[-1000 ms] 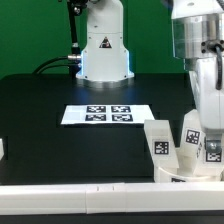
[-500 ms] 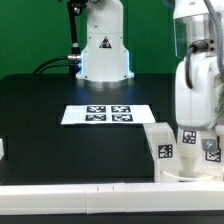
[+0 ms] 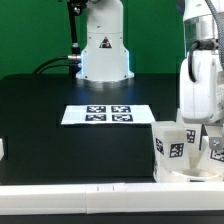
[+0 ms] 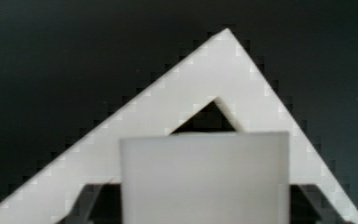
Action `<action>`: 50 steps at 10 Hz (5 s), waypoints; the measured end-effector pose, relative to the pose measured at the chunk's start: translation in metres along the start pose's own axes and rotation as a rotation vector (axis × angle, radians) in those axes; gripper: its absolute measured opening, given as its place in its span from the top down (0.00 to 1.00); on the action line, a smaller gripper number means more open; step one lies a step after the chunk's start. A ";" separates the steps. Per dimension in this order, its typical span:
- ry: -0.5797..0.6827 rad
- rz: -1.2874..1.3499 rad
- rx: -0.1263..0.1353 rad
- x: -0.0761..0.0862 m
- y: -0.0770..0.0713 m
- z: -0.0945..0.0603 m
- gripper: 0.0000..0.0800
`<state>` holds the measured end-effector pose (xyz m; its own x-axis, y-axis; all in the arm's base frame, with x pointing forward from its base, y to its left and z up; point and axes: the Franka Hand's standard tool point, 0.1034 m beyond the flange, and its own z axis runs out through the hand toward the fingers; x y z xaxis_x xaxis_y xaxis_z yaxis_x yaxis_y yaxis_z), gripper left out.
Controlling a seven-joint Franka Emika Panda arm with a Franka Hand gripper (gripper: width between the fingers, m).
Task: Assemble stool
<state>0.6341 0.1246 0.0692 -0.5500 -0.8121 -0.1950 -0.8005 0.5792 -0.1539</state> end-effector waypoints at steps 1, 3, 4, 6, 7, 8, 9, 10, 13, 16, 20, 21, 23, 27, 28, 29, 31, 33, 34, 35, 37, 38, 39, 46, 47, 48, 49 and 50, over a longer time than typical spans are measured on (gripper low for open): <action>0.001 -0.010 0.000 0.000 0.000 0.000 0.58; -0.012 -0.156 -0.003 -0.002 -0.006 -0.009 0.22; -0.032 -0.251 -0.014 -0.006 -0.010 -0.020 0.22; -0.068 -0.601 -0.023 -0.016 -0.009 -0.034 0.19; -0.067 -0.662 -0.017 -0.015 -0.009 -0.034 0.19; -0.062 -0.703 -0.016 -0.013 -0.010 -0.034 0.19; -0.055 -0.786 -0.013 -0.012 -0.011 -0.034 0.19; -0.046 -0.873 -0.013 -0.011 -0.012 -0.034 0.19; -0.033 -1.530 -0.016 -0.019 -0.005 -0.034 0.19; -0.010 -1.743 -0.026 -0.015 -0.007 -0.033 0.19; 0.013 -2.502 -0.143 -0.014 -0.002 -0.029 0.19; 0.033 -2.540 -0.113 -0.015 -0.004 -0.030 0.19; 0.055 -2.663 -0.143 -0.009 -0.009 -0.029 0.19; 0.039 -3.222 -0.297 -0.005 0.003 -0.016 0.19; 0.036 -3.315 -0.354 -0.002 0.005 -0.005 0.19; 0.071 -3.344 -0.337 -0.005 0.006 0.004 0.19; 0.083 -3.285 -0.331 -0.003 0.005 0.004 0.35; 0.093 -3.205 -0.318 -0.003 0.004 0.004 0.53; 0.106 -3.112 -0.304 -0.003 0.003 0.004 0.58; 0.116 -3.043 -0.295 -0.002 0.002 0.004 0.58; 0.109 -2.837 -0.294 0.008 -0.013 0.000 0.58; 0.092 -2.682 -0.278 0.016 -0.019 0.000 0.58; 0.082 -2.599 -0.291 0.024 -0.023 0.000 0.58; 0.091 -2.439 -0.292 0.026 -0.023 0.000 0.20; 0.081 -2.246 -0.245 0.030 -0.024 0.000 0.19; 0.080 -2.208 -0.233 0.031 -0.022 0.000 0.19; 0.076 -2.236 -0.235 0.030 -0.021 0.000 0.19; 0.077 -2.231 -0.237 0.031 -0.021 0.000 0.19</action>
Offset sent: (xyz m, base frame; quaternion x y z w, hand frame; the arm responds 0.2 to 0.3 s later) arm 0.0080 0.0121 0.0377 -0.0695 -0.0721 -0.1952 0.9756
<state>0.6339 0.0873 0.0660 0.9938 0.0498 0.0997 0.0420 -0.9960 0.0790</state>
